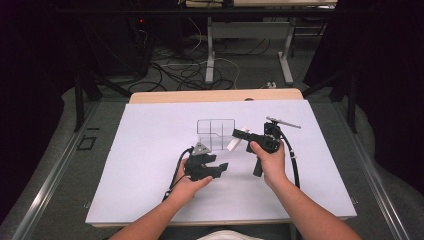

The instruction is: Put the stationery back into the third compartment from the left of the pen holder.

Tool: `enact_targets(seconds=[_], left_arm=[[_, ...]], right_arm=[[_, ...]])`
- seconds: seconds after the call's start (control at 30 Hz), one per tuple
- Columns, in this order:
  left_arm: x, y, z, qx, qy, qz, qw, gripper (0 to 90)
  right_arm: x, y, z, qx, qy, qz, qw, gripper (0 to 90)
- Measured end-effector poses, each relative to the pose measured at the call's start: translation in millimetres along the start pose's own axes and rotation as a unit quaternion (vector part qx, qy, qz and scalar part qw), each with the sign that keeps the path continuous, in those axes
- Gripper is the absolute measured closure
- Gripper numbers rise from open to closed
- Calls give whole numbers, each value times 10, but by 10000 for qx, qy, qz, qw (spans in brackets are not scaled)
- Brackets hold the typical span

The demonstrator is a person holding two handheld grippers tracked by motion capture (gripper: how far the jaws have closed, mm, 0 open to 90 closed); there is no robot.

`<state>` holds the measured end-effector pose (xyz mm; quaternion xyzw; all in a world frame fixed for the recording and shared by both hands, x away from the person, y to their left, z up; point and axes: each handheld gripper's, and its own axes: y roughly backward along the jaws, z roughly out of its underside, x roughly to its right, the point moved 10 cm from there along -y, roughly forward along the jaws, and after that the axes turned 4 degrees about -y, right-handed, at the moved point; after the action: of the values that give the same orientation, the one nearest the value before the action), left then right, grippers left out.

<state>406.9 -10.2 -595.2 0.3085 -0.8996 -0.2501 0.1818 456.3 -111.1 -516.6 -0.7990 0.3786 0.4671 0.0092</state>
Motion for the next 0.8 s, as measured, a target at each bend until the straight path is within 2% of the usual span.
enact_targets(seconds=[0.13,0.23,0.27,0.33,0.47,0.53,0.57,0.67,0.7,0.77,0.8], left_arm=[[-37,4,6,-28,-69,-91,9999,373],[-75,11,5,-51,-122,-179,9998,350],[-89,14,1,-42,-139,-213,9997,347],[-122,19,-7,-7,-166,-273,9995,338],[-188,27,13,-110,-234,-382,9989,327],[-213,36,5,-88,-260,-447,9986,324],[-222,41,0,-70,-279,-458,9985,323],[-271,65,-22,-41,-391,-570,9976,318],[-275,68,-22,-39,-357,-580,9977,315],[-301,75,-22,-35,-258,-636,9976,312],[-318,82,-16,-73,-277,-636,9976,311]], right_arm=[[-49,-16,-89,141,25,39,9999,663],[-59,-29,-149,167,217,135,9995,664],[-80,-39,-179,211,178,154,9995,664],[-85,-55,-240,286,333,204,9988,664],[-113,-90,-357,366,403,309,9980,664],[-105,-105,-413,389,559,383,9969,664],[-114,-128,-453,505,596,403,9961,664],[-127,-166,-520,518,748,524,9945,663],[-128,-187,-547,606,802,568,9933,663],[-126,-216,-572,574,965,642,9916,663],[-124,-248,-601,669,1011,716,9900,664]])
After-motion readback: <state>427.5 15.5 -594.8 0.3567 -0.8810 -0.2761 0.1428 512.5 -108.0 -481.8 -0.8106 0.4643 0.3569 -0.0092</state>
